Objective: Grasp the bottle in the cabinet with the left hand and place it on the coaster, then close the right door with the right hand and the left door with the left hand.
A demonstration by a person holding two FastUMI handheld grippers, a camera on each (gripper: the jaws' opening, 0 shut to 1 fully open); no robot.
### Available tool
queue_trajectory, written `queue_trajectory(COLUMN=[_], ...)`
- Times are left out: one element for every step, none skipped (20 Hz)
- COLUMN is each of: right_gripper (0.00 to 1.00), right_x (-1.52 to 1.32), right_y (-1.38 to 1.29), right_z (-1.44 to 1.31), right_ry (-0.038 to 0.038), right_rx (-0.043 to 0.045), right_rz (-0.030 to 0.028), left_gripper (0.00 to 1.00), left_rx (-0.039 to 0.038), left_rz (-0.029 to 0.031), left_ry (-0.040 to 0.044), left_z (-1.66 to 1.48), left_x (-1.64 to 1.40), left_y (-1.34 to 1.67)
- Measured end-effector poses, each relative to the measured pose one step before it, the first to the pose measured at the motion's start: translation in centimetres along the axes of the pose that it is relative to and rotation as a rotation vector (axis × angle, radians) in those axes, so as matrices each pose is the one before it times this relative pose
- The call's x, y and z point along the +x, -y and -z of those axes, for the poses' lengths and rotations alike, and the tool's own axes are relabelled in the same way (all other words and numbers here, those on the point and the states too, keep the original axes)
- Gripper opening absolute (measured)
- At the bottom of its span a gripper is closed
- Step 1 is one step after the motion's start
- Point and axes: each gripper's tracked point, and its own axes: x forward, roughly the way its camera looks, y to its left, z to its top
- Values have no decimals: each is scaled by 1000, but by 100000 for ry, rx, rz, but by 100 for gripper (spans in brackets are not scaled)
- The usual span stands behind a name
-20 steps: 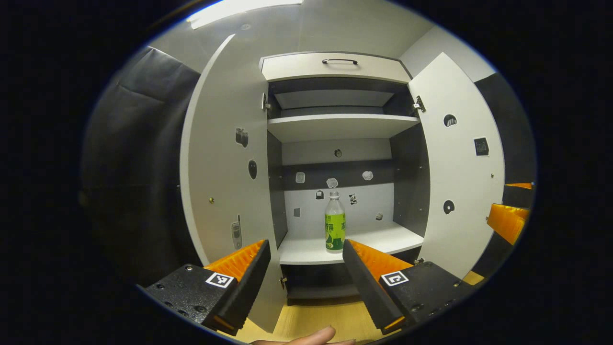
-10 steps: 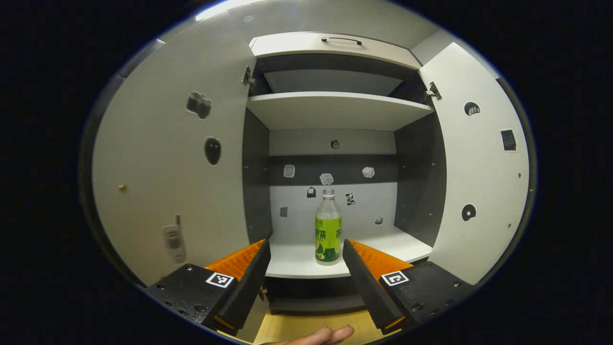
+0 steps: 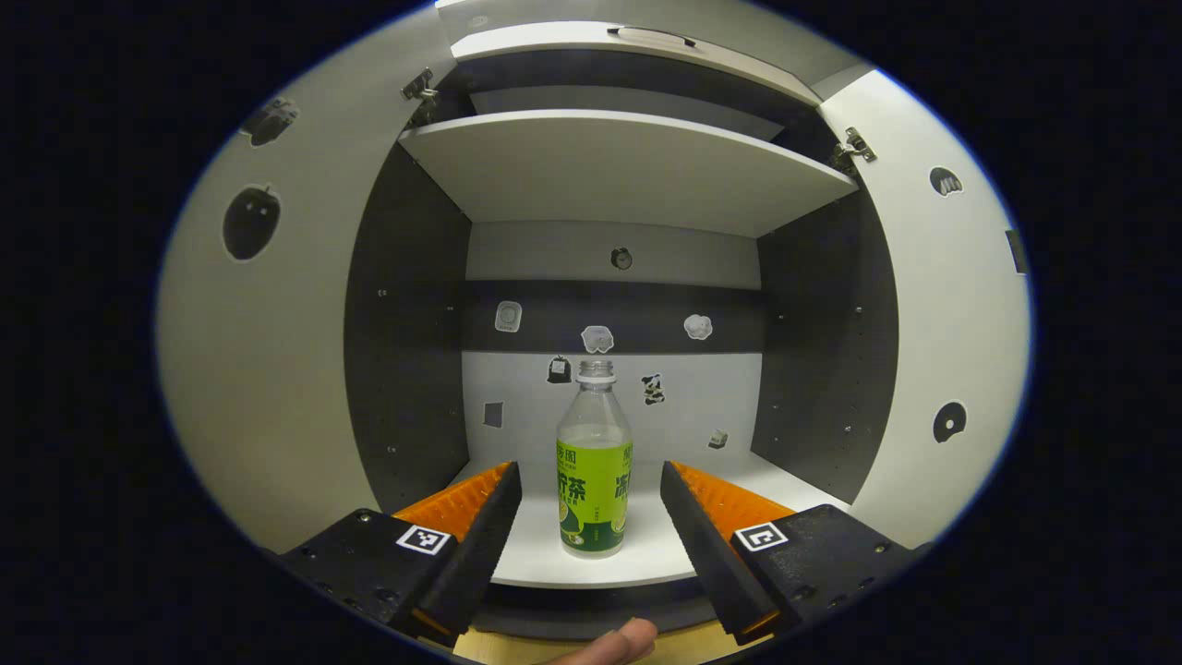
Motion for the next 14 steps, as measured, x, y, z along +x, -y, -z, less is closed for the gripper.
queue_trajectory(right_gripper=[99,99,94,99,99,99,99,99,99,99,99,99,94,99], right_x=[-152,-140,-112,-101,-103,-199,-78,-158,-122,-39,-136,-108,-260,-318], right_y=[45,115,153,165,226,227,183,182,247,246,210,284,133,34], right_z=[-67,53,45,86,137,258,196,251,232,274,312,337,126,91], right_ry=[576,330,282,207,-246,-507,-521,-497,-486,-693,-1141,-1106,-526,38], right_rx=[542,-22,-808,-1127,-916,-221,243,266,-35,-395,-405,-240,-188,-108], right_rz=[-288,-61,99,207,279,387,193,158,384,469,651,746,340,-181], left_gripper=[96,96,96,96,97,99,99,99,99,99,98,99,99,98], left_rx=[-803,-1061,-1030,-953,-523,-49,567,603,1678,1254,641,405,560,525], left_rz=[-387,-684,-343,251,165,-346,-1495,-635,73,273,711,634,312,921], left_ry=[-728,-644,-798,-806,-1042,-1044,-652,-157,-65,83,-46,-52,-312,-1418], left_z=[165,226,266,128,280,175,130,99,103,17,86,35,204,371], left_x=[903,950,926,862,663,624,779,571,396,294,266,229,358,266], left_y=[-74,-212,-138,-44,58,-46,-186,87,249,173,306,243,41,165])
